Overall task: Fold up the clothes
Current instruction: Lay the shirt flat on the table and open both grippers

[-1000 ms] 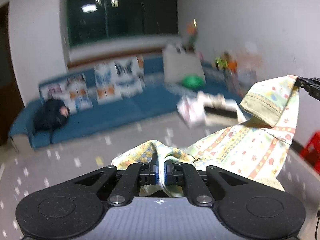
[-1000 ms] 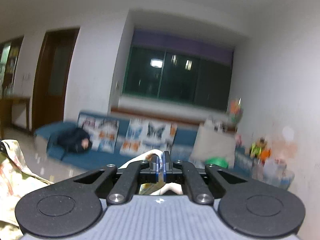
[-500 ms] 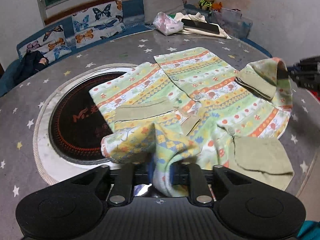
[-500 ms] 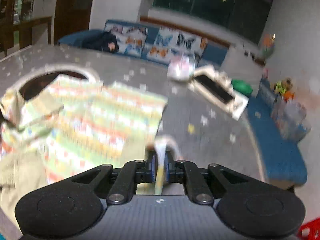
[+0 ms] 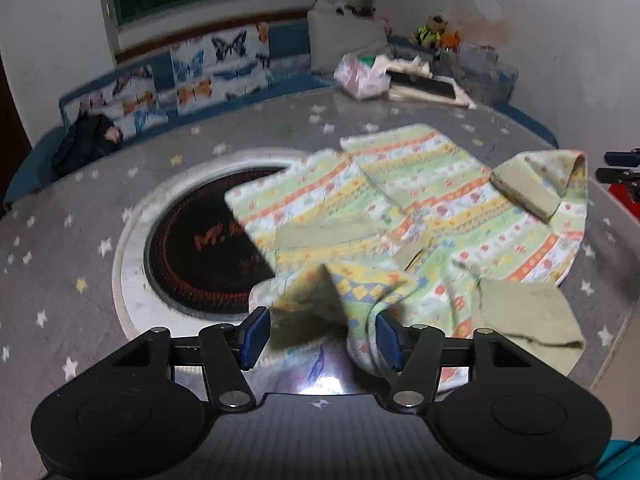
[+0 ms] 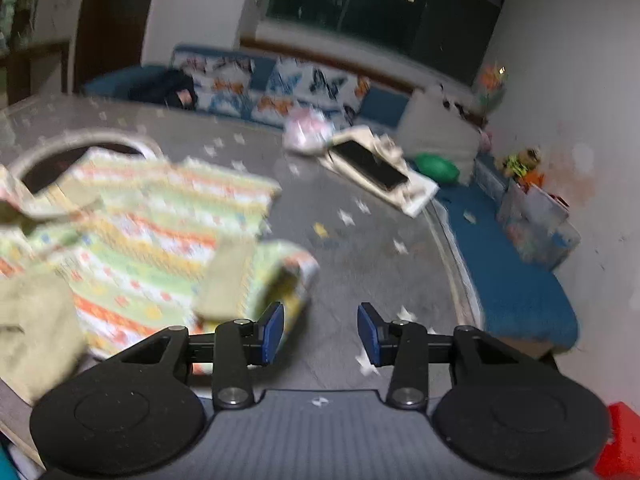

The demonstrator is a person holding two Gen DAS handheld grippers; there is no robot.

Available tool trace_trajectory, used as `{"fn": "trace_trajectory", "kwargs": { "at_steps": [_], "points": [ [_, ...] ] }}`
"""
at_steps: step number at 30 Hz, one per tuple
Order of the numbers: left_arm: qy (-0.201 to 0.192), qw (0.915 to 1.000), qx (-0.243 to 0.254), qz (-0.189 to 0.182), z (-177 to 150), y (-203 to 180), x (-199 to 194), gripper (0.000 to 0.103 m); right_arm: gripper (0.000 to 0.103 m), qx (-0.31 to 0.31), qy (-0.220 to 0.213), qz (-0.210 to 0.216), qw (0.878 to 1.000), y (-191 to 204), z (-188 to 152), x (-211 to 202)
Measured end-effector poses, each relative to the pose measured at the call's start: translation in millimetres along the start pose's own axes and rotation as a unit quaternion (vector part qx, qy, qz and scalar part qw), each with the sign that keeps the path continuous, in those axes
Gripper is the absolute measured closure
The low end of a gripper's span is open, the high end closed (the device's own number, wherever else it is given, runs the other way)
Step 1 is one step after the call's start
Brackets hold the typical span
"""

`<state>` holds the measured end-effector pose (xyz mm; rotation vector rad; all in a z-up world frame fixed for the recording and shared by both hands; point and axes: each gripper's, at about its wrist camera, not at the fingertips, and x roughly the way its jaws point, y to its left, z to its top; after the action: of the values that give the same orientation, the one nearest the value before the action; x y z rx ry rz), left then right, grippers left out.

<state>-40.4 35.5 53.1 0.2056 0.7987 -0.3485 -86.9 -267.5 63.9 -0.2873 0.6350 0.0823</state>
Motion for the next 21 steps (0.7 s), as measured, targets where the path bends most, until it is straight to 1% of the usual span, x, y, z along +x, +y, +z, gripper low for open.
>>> {"fn": "trace_trajectory", "kwargs": {
  "at_steps": [4,7,11,14,15,17,18,20,21],
  "points": [
    [-0.028,0.9990,0.014,-0.031,9,-21,-11,0.043,0.062,-0.010,-0.005,0.043,0.999,25,4,13],
    [-0.035,0.9973,0.030,-0.057,12,-41,-9,0.043,0.062,-0.017,0.003,0.063,0.998,44,2,28],
    [-0.034,0.9940,0.049,-0.092,16,-68,1,0.043,0.065,-0.019,0.024,0.065,0.997,55,-4,52],
    [-0.029,0.9909,0.065,-0.114,17,-89,15,0.043,0.066,-0.009,0.039,0.064,0.997,53,-11,66],
    [-0.025,0.9899,0.068,-0.121,17,-96,21,0.043,0.068,-0.004,0.043,0.066,0.997,51,-13,69],
    [-0.016,0.9874,0.077,-0.137,16,-109,32,0.043,0.085,0.004,0.047,0.067,0.997,46,-16,72],
    [-0.012,0.9856,0.084,-0.147,16,-117,39,0.043,0.090,0.007,0.046,0.066,0.997,44,-17,72],
    [-0.007,0.9828,0.094,-0.158,15,-130,49,0.043,0.095,0.013,0.041,0.060,0.997,38,-18,69],
    [-0.004,0.9818,0.096,-0.164,14,-135,53,0.043,0.095,0.017,0.036,0.054,0.998,35,-18,67]
  ]
}}
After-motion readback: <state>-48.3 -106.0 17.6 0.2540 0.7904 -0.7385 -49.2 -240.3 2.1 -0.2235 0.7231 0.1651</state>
